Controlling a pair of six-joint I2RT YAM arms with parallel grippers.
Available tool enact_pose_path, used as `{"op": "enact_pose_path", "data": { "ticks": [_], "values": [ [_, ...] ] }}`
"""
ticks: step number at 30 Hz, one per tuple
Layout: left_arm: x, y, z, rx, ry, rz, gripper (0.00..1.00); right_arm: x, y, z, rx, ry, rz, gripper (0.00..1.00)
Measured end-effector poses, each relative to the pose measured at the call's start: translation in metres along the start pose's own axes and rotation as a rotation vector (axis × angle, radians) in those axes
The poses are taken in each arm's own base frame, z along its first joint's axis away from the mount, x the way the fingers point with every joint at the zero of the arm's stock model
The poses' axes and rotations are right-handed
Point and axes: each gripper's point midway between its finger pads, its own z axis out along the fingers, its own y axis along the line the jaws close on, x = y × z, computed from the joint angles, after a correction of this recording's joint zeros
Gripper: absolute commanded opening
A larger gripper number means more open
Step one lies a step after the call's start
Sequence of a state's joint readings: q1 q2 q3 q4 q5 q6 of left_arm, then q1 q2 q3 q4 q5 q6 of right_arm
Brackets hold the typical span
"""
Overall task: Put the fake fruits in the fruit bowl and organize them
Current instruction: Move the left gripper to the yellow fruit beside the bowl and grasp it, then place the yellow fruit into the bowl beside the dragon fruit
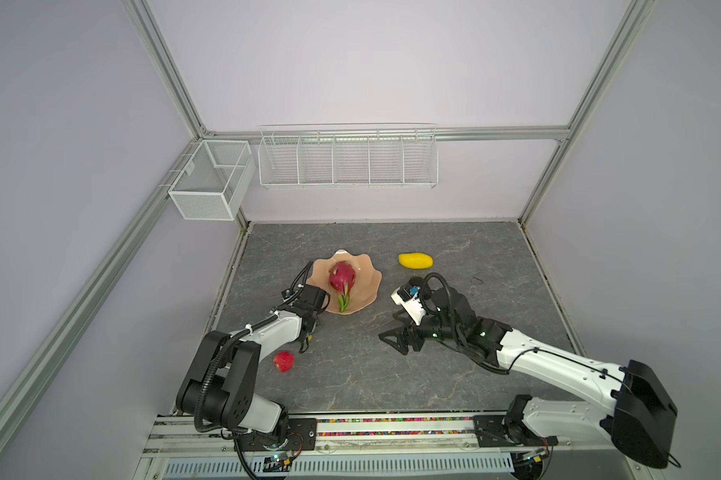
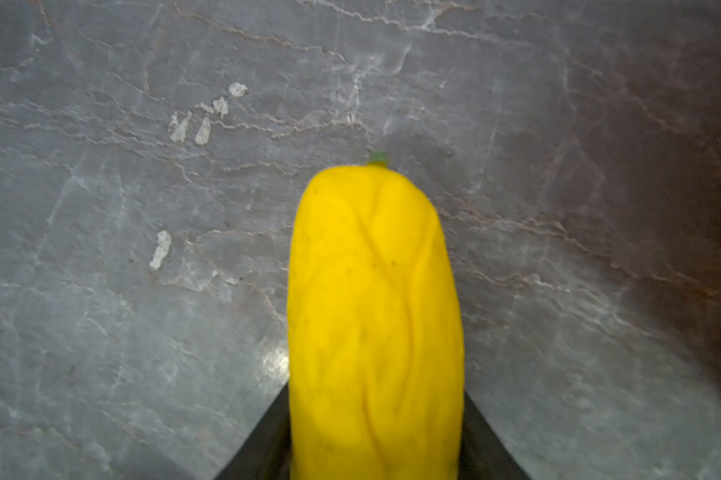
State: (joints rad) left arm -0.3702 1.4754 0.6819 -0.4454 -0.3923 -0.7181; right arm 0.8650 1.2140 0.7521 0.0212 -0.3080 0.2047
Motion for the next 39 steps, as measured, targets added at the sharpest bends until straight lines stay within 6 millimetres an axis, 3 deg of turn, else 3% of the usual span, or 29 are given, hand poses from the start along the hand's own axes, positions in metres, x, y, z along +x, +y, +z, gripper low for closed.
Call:
{"op": "enact_pose_path", "data": {
  "ticks": [3, 6, 12, 17, 19, 21, 25, 31, 34, 36, 39],
  "values": [
    [-0.006, 0.0, -0.008, -0.005, 0.0, 0.003, 0.41, -0.001, -0.001, -0.001, 0.002, -0.001, 0.006, 0.89],
    [-0.024, -0.004, -0.029, 0.02, -0.035, 0.002, 0.38, -0.006, -0.011, -0.005, 0.018, -0.021, 0.047, 0.88],
    [-0.05, -0.02, -0.071, 0.126, -0.125, 0.019, 0.36, -0.016, -0.058, -0.024, 0.107, -0.094, 0.172, 0.89],
    [-0.052, -0.07, -0.104, 0.256, -0.173, 0.148, 0.37, -0.018, -0.062, -0.032, 0.12, -0.11, 0.183, 0.88],
    [-0.062, -0.088, -0.111, 0.29, -0.196, 0.168, 0.37, -0.021, -0.06, -0.035, 0.119, -0.118, 0.18, 0.89],
    [-0.071, -0.099, -0.109, 0.289, -0.21, 0.173, 0.38, -0.021, -0.059, -0.036, 0.119, -0.121, 0.181, 0.88],
    [-0.079, -0.114, -0.085, 0.227, -0.196, 0.194, 0.39, -0.02, -0.057, -0.04, 0.119, -0.124, 0.184, 0.89],
    [-0.072, -0.113, -0.05, 0.164, -0.136, 0.193, 0.41, -0.018, -0.054, -0.048, 0.128, -0.13, 0.182, 0.88],
    [-0.074, -0.114, -0.048, 0.17, -0.141, 0.166, 0.47, -0.018, -0.054, -0.049, 0.131, -0.13, 0.182, 0.88],
    [-0.077, -0.117, -0.047, 0.185, -0.146, 0.147, 0.58, -0.017, -0.054, -0.049, 0.134, -0.125, 0.184, 0.88],
    [-0.074, -0.12, -0.04, 0.188, -0.133, 0.147, 0.62, -0.015, -0.055, -0.049, 0.136, -0.119, 0.188, 0.89]
  ]
}}
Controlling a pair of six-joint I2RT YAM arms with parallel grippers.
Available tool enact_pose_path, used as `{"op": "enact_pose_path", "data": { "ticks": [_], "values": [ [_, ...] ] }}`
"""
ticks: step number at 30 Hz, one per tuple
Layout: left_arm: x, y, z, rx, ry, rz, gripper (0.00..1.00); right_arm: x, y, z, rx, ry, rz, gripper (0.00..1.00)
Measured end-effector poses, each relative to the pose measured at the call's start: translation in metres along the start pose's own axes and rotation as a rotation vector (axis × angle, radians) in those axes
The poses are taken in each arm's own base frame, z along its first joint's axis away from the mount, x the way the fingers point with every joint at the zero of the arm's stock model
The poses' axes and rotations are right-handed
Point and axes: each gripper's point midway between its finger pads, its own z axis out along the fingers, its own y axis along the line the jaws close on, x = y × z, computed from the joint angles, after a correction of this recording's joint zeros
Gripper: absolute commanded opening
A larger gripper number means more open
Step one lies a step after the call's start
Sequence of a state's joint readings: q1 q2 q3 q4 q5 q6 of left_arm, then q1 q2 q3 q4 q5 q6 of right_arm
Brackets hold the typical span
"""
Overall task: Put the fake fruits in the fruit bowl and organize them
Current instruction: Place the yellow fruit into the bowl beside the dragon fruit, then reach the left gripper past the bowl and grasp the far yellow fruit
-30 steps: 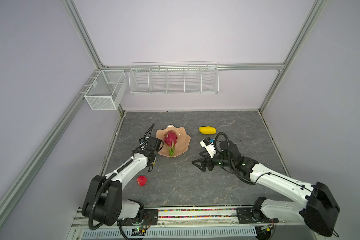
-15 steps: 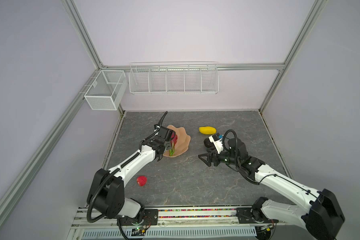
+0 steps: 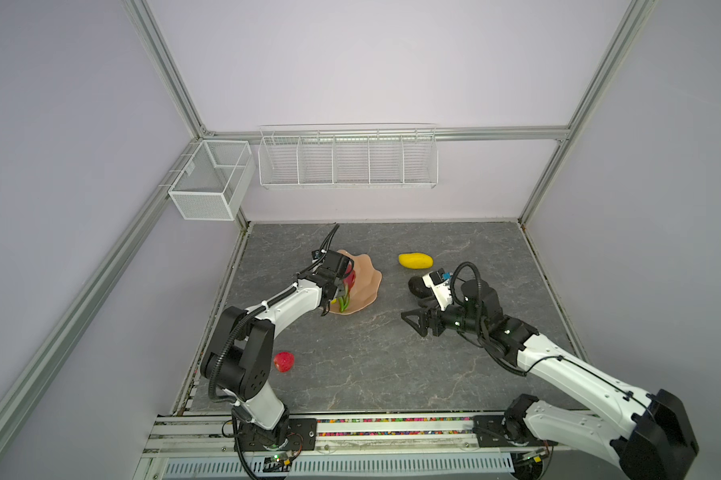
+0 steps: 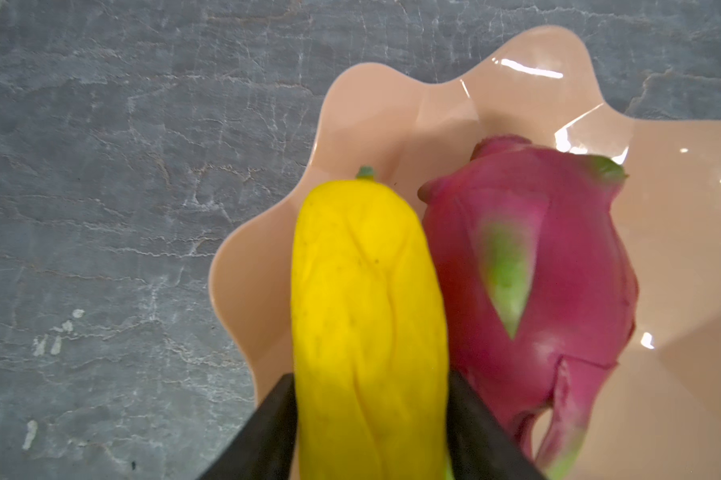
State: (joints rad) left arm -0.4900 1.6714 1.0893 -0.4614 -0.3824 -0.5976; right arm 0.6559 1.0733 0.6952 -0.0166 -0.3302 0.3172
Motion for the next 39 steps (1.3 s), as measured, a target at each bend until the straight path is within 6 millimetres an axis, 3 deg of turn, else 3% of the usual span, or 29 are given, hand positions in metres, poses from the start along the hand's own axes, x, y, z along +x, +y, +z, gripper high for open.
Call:
{"op": "enact_pose_path", "data": {
  "ticks": [10, 14, 17, 20, 24, 27, 30, 34, 39],
  "values": [
    [0.006, -0.001, 0.004, 0.003, 0.023, 0.007, 0.66, 0.002, -0.001, 0.0, 0.003, 0.008, 0.004, 0.88],
    [-0.003, -0.003, -0.011, 0.027, -0.004, 0.006, 0.67, 0.002, -0.001, 0.0, 0.007, 0.007, 0.004, 0.89],
    [-0.013, -0.017, -0.034, 0.091, -0.052, 0.04, 0.69, -0.001, -0.008, -0.002, 0.027, -0.005, 0.02, 0.89],
    [-0.023, -0.056, -0.063, 0.24, -0.11, 0.115, 0.71, -0.009, -0.028, -0.01, 0.083, -0.04, 0.08, 0.89],
    [-0.029, -0.125, -0.084, 0.436, -0.143, 0.264, 0.72, -0.009, -0.076, -0.028, 0.199, -0.089, 0.216, 0.89],
    [-0.03, -0.189, -0.083, 0.553, -0.154, 0.424, 0.73, 0.003, -0.105, -0.043, 0.27, -0.099, 0.311, 0.89],
    [-0.027, -0.246, -0.07, 0.653, -0.169, 0.589, 0.75, 0.014, -0.118, -0.057, 0.305, -0.101, 0.373, 0.89],
    [-0.021, -0.286, -0.046, 0.717, -0.208, 0.816, 0.77, 0.019, -0.113, -0.069, 0.302, -0.115, 0.381, 0.89],
    [-0.013, -0.305, -0.02, 0.733, -0.283, 1.076, 0.8, 0.021, -0.111, -0.076, 0.3, -0.127, 0.383, 0.89]
  ]
}}
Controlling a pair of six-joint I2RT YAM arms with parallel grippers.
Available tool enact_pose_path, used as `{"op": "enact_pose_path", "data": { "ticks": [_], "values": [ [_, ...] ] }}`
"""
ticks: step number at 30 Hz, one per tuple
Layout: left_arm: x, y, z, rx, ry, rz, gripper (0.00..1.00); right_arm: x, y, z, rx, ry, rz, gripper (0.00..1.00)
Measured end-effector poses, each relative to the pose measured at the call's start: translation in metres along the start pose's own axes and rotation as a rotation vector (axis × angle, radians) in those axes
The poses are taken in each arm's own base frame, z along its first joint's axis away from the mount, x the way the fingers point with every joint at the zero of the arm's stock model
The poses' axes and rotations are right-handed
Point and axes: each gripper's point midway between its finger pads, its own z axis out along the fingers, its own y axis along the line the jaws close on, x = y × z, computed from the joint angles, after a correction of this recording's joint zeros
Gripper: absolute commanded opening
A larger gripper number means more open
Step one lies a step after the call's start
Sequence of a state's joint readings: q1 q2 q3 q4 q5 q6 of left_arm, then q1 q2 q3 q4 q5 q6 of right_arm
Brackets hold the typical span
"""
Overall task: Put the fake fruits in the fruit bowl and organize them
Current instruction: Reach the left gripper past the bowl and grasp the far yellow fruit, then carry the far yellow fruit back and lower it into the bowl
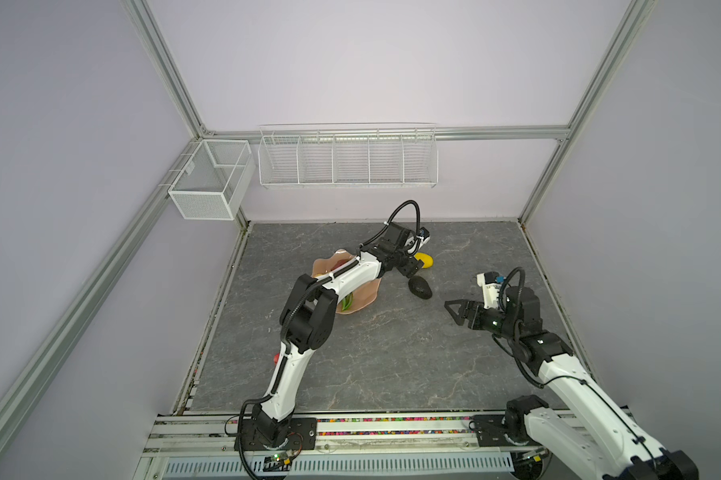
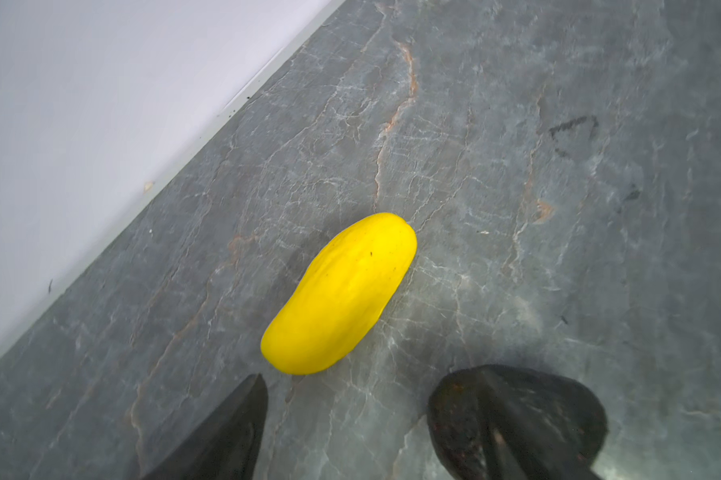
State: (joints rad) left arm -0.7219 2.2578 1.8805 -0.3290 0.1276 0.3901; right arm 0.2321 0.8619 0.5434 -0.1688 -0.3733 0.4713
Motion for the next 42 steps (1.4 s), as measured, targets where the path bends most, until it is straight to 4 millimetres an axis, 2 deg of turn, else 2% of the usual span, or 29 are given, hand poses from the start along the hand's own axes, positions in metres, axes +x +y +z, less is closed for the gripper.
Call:
{"op": "enact_pose_path", "data": {
  "ticks": [7, 17, 22, 30, 37, 41, 42],
  "values": [
    [-0.003, 0.008, 0.039, 0.032, -0.011, 0.121, 0.8, 0.004, -0.004, 0.003, -0.002, 0.026, 0.005, 0.89],
    [0.018, 0.01, 0.077, 0.051, 0.037, 0.124, 0.8, 0.006, -0.019, 0.011, 0.01, 0.06, 0.042, 0.89],
    [0.026, 0.009, 0.076, 0.077, 0.069, 0.113, 0.79, 0.006, -0.022, 0.014, 0.009, 0.067, 0.05, 0.89],
    [0.01, 0.023, 0.064, 0.11, 0.051, 0.118, 0.77, 0.003, -0.021, 0.014, 0.003, 0.055, 0.047, 0.89],
    [0.035, 0.018, 0.066, 0.169, 0.117, 0.133, 0.82, 0.001, -0.024, 0.015, 0.009, 0.049, 0.05, 0.89],
    [0.041, 0.012, 0.066, 0.195, 0.133, 0.153, 0.77, -0.001, -0.026, 0.019, 0.017, 0.052, 0.053, 0.89],
    [0.042, 0.012, 0.066, 0.197, 0.136, 0.158, 0.73, -0.001, -0.027, 0.02, 0.019, 0.052, 0.054, 0.89]
  ]
}}
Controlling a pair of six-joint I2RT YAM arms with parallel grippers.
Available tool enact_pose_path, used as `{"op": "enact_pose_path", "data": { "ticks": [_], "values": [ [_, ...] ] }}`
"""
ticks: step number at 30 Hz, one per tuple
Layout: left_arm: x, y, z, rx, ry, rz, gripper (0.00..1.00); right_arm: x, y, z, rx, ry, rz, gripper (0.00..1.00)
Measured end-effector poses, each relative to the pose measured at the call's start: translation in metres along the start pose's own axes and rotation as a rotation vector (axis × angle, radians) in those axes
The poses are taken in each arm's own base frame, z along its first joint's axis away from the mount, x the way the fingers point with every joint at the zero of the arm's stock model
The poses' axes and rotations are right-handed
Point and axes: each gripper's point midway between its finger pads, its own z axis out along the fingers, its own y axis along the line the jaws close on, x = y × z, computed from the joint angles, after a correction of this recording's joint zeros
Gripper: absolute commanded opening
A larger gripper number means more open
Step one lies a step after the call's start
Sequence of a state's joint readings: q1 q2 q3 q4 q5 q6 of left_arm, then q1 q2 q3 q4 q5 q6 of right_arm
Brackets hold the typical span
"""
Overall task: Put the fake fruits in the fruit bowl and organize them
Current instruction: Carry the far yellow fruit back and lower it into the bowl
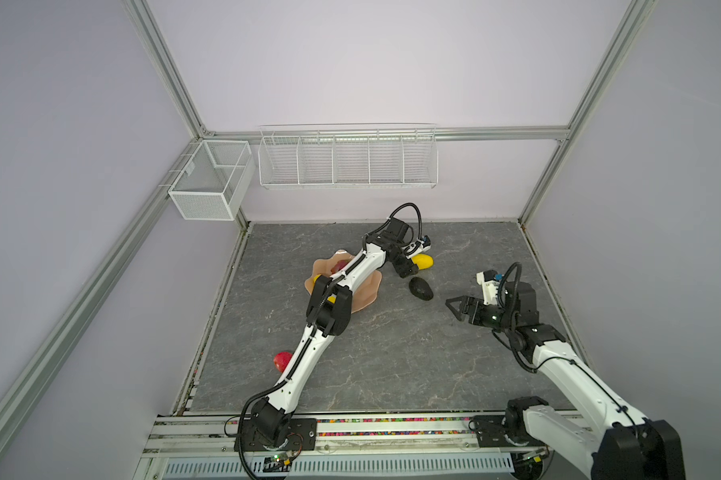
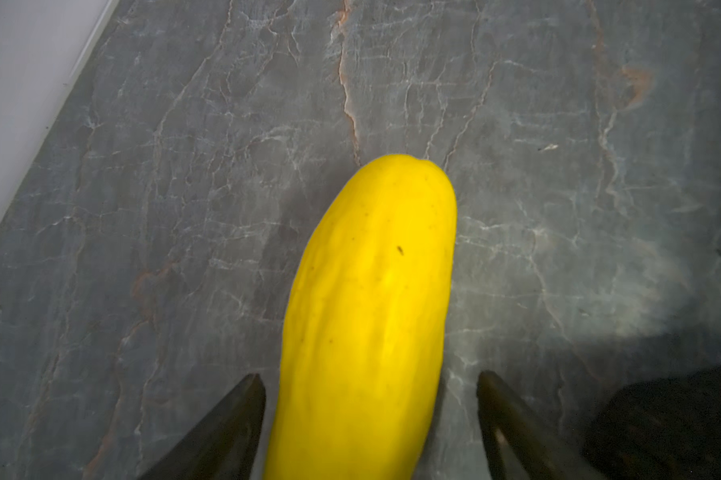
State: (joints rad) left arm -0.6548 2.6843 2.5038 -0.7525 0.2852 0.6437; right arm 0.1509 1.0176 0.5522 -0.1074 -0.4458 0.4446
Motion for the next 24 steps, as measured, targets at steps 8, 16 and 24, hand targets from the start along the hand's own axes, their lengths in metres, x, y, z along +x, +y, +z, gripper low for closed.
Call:
{"op": "enact_pose_path", "data": {
  "ticks": [8, 16, 24],
  "values": [
    [-0.003, 0.001, 0.0, -0.004, -0.013, 0.032, 0.35, -0.002, -0.001, 0.002, 0.004, -0.001, 0.001, 0.89],
    [-0.012, 0.015, -0.016, -0.06, -0.084, -0.065, 0.31, -0.006, 0.003, -0.005, 0.001, -0.026, -0.017, 0.88],
    [-0.04, 0.047, -0.149, -0.271, -0.264, -0.283, 0.29, -0.014, 0.029, -0.022, -0.061, -0.069, -0.091, 0.88]
  ]
}}
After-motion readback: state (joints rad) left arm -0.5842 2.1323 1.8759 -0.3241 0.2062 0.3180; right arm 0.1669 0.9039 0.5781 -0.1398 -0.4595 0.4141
